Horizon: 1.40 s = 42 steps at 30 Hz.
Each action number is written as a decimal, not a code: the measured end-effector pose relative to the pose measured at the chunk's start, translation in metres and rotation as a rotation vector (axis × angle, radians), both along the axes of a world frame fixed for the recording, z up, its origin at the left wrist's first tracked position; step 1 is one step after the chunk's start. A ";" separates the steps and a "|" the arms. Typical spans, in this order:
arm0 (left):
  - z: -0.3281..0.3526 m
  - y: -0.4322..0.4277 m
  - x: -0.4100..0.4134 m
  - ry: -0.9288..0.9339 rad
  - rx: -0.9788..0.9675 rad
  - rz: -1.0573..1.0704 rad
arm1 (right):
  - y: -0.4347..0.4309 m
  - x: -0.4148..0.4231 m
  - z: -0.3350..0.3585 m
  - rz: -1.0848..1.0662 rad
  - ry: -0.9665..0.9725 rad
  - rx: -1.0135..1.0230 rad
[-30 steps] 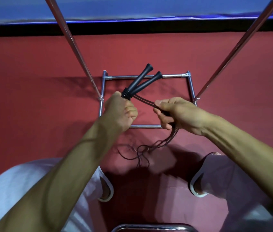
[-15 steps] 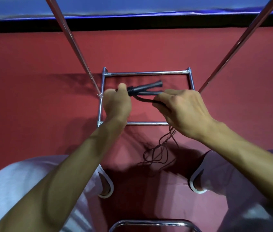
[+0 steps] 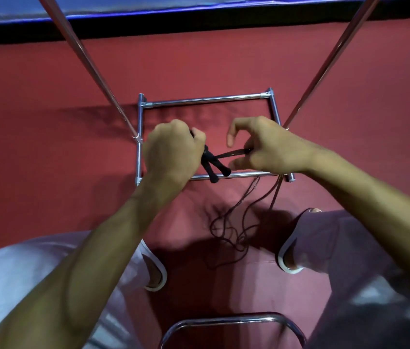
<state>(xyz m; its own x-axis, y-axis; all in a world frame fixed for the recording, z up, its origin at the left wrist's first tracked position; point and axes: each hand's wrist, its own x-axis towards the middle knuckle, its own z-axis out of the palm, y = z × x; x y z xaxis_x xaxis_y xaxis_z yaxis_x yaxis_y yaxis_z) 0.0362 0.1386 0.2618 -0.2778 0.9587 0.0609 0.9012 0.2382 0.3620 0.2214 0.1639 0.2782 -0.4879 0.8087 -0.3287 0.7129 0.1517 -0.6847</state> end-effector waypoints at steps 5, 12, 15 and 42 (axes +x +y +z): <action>0.005 0.004 -0.008 -0.030 -0.211 -0.050 | -0.004 0.005 -0.008 0.232 -0.081 0.309; 0.028 -0.002 -0.029 -0.541 -0.579 -0.369 | 0.008 0.024 0.013 0.315 0.313 -0.330; 0.040 -0.009 -0.031 -0.895 -0.593 -0.488 | 0.007 0.023 0.013 0.272 0.485 -0.577; 0.006 -0.011 -0.004 -0.870 -0.040 -0.193 | -0.008 -0.021 0.005 -0.262 0.720 -0.319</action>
